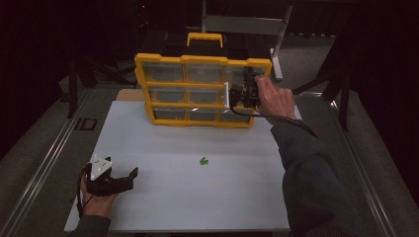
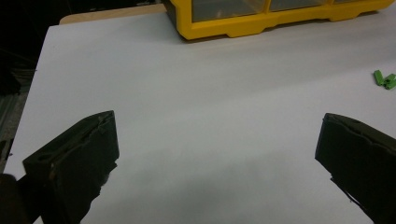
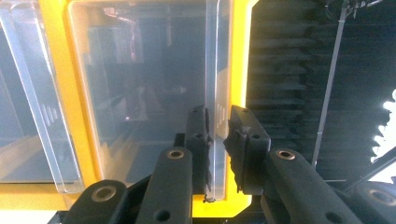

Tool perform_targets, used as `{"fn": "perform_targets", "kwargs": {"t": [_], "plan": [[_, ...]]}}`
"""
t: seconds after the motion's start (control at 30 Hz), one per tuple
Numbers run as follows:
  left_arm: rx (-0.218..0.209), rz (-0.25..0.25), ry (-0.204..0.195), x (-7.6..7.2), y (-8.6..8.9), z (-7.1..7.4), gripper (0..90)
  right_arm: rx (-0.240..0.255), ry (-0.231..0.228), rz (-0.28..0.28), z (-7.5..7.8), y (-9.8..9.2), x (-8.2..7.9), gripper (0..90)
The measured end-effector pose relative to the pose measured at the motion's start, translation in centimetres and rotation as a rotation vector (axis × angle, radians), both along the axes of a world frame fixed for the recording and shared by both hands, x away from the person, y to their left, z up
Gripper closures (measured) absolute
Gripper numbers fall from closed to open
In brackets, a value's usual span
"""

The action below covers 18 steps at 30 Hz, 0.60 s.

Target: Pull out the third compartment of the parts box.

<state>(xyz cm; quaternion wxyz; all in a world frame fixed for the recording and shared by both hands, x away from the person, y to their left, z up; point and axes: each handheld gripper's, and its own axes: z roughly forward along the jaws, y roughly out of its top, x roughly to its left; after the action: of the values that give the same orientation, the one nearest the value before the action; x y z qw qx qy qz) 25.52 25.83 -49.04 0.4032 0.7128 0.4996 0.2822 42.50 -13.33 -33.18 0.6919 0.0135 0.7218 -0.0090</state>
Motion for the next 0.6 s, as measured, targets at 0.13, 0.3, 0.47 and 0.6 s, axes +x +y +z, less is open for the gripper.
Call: {"fn": "perform_targets", "kwargs": {"t": [0.13, 0.3, 0.47, 0.6], "plan": [[0.000, 0.000, 0.001, 0.01, -0.01, 0.00, 0.0, -0.002, 0.002, 0.006, 0.05, -0.10, -0.31, 77.8], [-0.002, 0.001, -0.001, 0.00, -0.06, -0.01, 0.1, 0.017, 0.016, 0.005, 0.23, -0.14, -0.38, 74.4], [-0.001, 0.001, 0.000, 0.02, -0.07, -0.02, 0.1, 0.017, 0.044, 0.004, 0.57, -0.28, -0.01, 71.7], [-0.002, 0.001, 0.001, 0.02, -0.08, -0.03, 0.1, 0.021, 0.053, -0.005, 0.49, -0.45, 0.24, 72.0]]}}
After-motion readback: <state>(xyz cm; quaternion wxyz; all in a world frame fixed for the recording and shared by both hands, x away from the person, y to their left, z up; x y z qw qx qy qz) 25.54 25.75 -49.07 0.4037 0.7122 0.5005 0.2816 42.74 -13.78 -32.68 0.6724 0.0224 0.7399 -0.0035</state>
